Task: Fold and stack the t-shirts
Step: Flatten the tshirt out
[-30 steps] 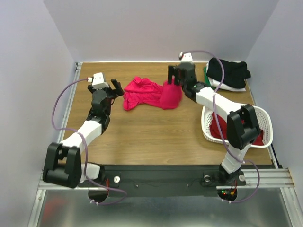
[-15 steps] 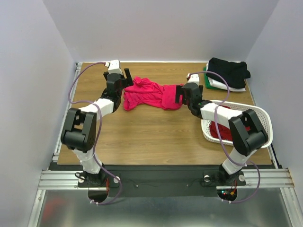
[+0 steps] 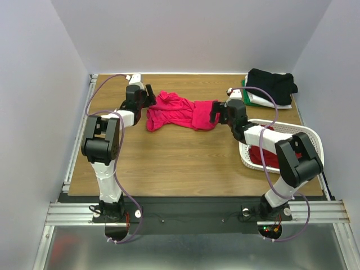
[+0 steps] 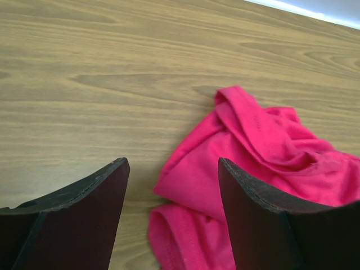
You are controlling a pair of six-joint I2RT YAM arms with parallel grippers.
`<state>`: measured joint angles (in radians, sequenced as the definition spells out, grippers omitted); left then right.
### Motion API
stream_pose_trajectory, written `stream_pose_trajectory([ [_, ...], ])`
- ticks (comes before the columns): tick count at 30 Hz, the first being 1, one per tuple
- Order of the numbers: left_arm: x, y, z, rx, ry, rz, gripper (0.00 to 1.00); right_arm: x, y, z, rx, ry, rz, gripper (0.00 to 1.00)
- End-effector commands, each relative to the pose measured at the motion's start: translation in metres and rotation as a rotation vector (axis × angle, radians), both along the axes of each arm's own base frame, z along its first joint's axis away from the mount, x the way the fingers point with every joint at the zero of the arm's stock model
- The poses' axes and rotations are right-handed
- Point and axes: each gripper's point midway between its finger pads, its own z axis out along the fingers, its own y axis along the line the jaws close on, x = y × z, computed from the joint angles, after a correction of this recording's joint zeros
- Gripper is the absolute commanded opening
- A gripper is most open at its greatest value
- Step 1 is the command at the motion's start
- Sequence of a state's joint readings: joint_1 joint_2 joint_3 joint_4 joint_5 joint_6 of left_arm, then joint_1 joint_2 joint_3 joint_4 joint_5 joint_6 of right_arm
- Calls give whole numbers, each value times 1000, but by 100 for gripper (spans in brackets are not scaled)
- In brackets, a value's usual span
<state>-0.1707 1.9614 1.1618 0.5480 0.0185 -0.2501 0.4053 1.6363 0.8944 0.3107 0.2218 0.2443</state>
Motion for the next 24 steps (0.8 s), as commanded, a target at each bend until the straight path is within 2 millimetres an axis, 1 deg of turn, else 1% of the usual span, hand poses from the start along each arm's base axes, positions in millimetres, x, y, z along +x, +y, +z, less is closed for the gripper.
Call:
stream_pose_trajectory([
  [1, 15, -36, 47, -65, -114, -116, 75, 13, 6, 1, 57, -29, 23, 100],
  [2, 15, -43, 43, -86, -109, -142, 75, 14, 6, 0, 58, -27, 24, 100],
  [3, 17, -46, 43, -97, -109, -153, 75, 14, 7, -1, 61, -23, 26, 100],
  [4, 22, -50, 48, -107, -122, -165, 75, 15, 7, -4, 60, -17, 27, 100],
  [5, 23, -56, 48, -122, -119, -185, 75, 14, 7, -6, 60, -14, 30, 100],
  [6, 25, -61, 39, -126, -103, -193, 74, 14, 8, -6, 63, -13, 33, 100],
  [7, 29, -63, 44, -130, -116, -196, 74, 13, 8, -5, 64, -14, 35, 100],
  [8, 31, -67, 37, -136, -103, -200, 74, 13, 8, -5, 64, -15, 36, 100],
  [9, 33, -68, 35, -140, -98, -201, 74, 13, 8, -4, 66, -18, 38, 100],
  [10, 37, -71, 39, -147, -98, -210, 74, 12, 8, -4, 66, -19, 40, 100],
  [11, 39, -73, 32, -150, -83, -216, 74, 11, 7, -2, 67, -24, 39, 100],
  [12, 42, -78, 35, -159, -87, -225, 74, 10, 6, -3, 66, -22, 37, 100],
  [13, 42, -82, 35, -162, -87, -235, 74, 10, 6, -3, 64, -21, 38, 100],
  [15, 43, -86, 26, -156, -65, -238, 74, 10, 4, -1, 66, -29, 30, 100],
  [16, 42, -90, 26, -152, -58, -243, 74, 9, 4, -2, 68, -27, 31, 100],
  [19, 42, -95, 23, -153, -50, -251, 74, 10, 3, -3, 70, -26, 33, 100],
  [20, 42, -97, 20, -154, -44, -253, 74, 10, 4, -3, 74, -26, 35, 100],
  [21, 44, -97, 21, -155, -48, -255, 69, 10, 4, -3, 78, -24, 36, 100],
  [23, 44, -101, 16, -157, -36, -266, 66, 10, 5, -5, 78, -20, 39, 100],
  [24, 44, -102, 13, -160, -30, -269, 65, 10, 5, -4, 79, -23, 39, 100],
])
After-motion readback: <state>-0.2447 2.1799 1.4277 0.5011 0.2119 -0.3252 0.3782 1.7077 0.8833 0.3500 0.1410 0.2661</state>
